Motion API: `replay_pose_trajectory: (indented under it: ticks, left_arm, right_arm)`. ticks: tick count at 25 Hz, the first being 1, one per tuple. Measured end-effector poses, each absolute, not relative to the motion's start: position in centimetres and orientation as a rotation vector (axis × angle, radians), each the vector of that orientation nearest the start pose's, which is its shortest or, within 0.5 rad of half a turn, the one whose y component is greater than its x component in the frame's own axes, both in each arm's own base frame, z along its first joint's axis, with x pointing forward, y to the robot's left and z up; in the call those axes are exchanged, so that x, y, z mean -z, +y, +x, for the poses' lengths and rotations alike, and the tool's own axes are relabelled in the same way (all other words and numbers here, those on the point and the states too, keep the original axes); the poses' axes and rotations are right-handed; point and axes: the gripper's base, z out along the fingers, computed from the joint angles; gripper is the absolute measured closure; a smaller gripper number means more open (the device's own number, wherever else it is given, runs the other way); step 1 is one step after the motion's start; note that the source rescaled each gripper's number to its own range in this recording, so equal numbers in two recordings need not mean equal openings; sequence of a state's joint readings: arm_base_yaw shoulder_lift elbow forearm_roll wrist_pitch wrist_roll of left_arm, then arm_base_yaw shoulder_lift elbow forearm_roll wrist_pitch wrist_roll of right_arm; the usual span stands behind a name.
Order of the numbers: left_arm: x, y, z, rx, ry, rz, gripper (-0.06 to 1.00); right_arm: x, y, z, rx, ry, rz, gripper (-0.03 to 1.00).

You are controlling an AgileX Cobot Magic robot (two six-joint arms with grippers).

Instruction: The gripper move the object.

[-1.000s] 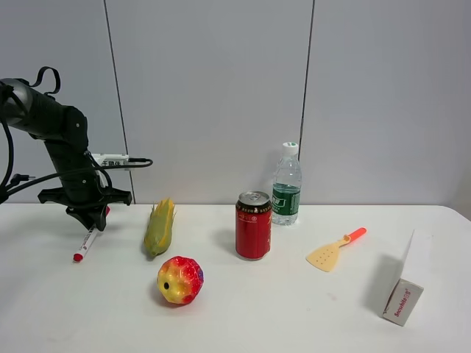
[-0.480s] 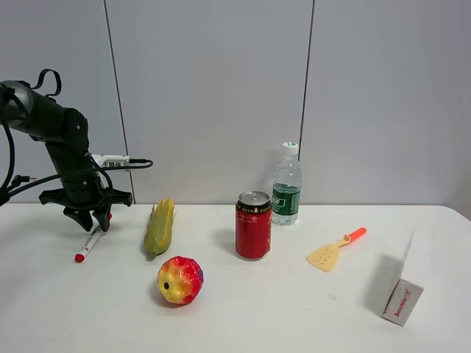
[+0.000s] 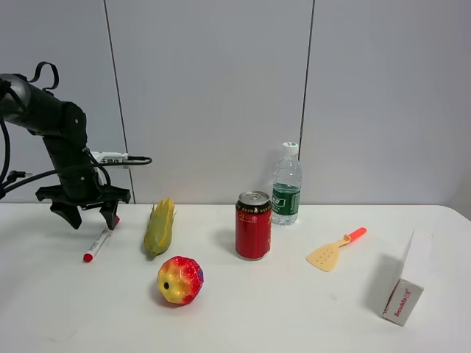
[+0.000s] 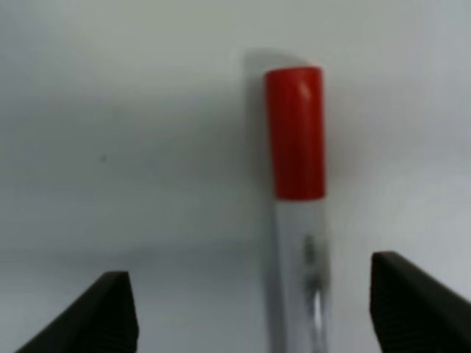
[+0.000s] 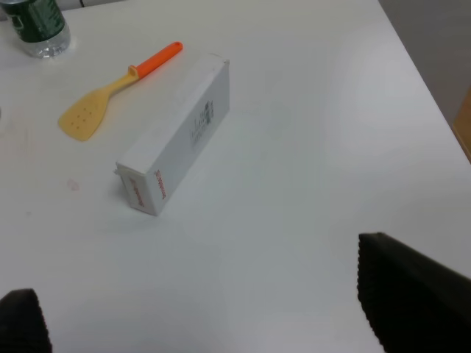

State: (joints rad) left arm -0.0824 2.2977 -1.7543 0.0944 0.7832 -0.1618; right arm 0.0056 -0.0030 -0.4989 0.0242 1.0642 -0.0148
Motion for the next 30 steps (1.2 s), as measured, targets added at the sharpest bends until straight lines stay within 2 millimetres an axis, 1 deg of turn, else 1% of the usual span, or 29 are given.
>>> replay_pose_trajectory:
  ticks: [1, 2, 5, 6, 8, 10, 11, 14, 15, 16, 18, 20, 21, 22, 24, 25, 26, 27, 28, 29, 30]
  left_arm:
    - [-14.2, -3.3, 47.9, -0.061, 2.803, -0.020, 0.36]
    - [-15.7, -3.2, 47.7, -0.070, 2.792, 0.000, 0.36]
    - [-21.2, -3.0, 46.6, -0.100, 2.787, 0.080, 0.36]
    - [-23.0, -3.0, 46.0, -0.110, 2.786, 0.102, 0.36]
    - [-27.7, -2.7, 44.2, -0.125, 2.763, 0.132, 0.36]
    - [-31.2, -2.6, 42.6, -0.127, 2.728, 0.133, 0.36]
    - [-33.4, -2.5, 41.4, -0.126, 2.690, 0.135, 0.36]
    - [-38.0, -2.0, 38.6, -0.127, 2.590, 0.131, 0.35]
    - [-39.8, -1.6, 37.3, -0.127, 2.543, 0.119, 0.35]
    - [-41.1, -1.3, 36.3, -0.129, 2.508, 0.110, 0.35]
    - [-44.1, -0.8, 33.7, -0.134, 2.424, 0.090, 0.35]
    - [-46.5, -0.6, 31.3, -0.133, 2.353, 0.079, 0.35]
    - [-48.0, -0.5, 29.4, -0.131, 2.304, 0.073, 0.35]
    - [-49.2, -0.4, 27.6, -0.128, 2.262, 0.069, 0.35]
    - [-50.7, -0.3, 24.2, -0.116, 2.203, 0.062, 0.35]
    - [-51.1, -0.3, 22.5, -0.105, 2.181, 0.058, 0.35]
    - [-51.0, -0.3, 21.1, -0.091, 2.174, 0.054, 0.35]
    - [-51.2, -0.3, 19.2, -0.074, 2.154, 0.042, 0.35]
    - [-50.9, -0.3, 17.4, -0.061, 2.145, 0.043, 0.35]
    - [-50.4, -0.2, 15.7, -0.047, 2.140, 0.029, 0.35]
    - [-49.6, -0.1, 14.4, -0.041, 2.149, 0.021, 0.35]
  right_arm:
    - [-27.7, 0.2, -0.5, -0.023, 2.046, -0.022, -0.03]
    - [-27.7, 0.2, -0.5, -0.023, 2.046, -0.022, -0.03]
    - [-27.7, 0.2, -0.5, -0.023, 2.046, -0.022, -0.03]
    - [-27.7, 0.2, -0.5, -0.023, 2.046, -0.022, -0.03]
    - [-27.7, 0.2, -0.5, -0.023, 2.046, -0.022, -0.03]
    - [-27.7, 0.2, -0.5, -0.023, 2.046, -0.022, -0.03]
    - [-27.7, 0.2, -0.5, -0.023, 2.046, -0.022, -0.03]
    - [-27.7, 0.2, -0.5, -0.023, 2.046, -0.022, -0.03]
    - [-27.7, 0.2, -0.5, -0.023, 2.046, -0.022, -0.03]
    - [-27.7, 0.2, -0.5, -0.023, 2.046, -0.022, -0.03]
    - [-27.7, 0.2, -0.5, -0.023, 2.046, -0.022, -0.03]
    - [-27.7, 0.2, -0.5, -0.023, 2.046, -0.022, -0.03]
    - [-27.7, 0.2, -0.5, -0.023, 2.046, -0.022, -0.03]
    - [-27.7, 0.2, -0.5, -0.023, 2.046, -0.022, -0.03]
    - [-27.7, 0.2, -0.5, -0.023, 2.046, -0.022, -0.03]
    - [-27.7, 0.2, -0.5, -0.023, 2.046, -0.022, -0.03]
    - [-27.7, 0.2, -0.5, -0.023, 2.046, -0.022, -0.03]
    - [-27.7, 0.2, -0.5, -0.023, 2.046, -0.022, -0.03]
    - [-27.7, 0.2, -0.5, -0.023, 2.046, -0.022, -0.03]
    - [-27.7, 0.2, -0.5, -0.023, 2.046, -0.022, -0.03]
    - [-27.7, 0.2, -0.5, -0.023, 2.046, -0.022, -0.03]
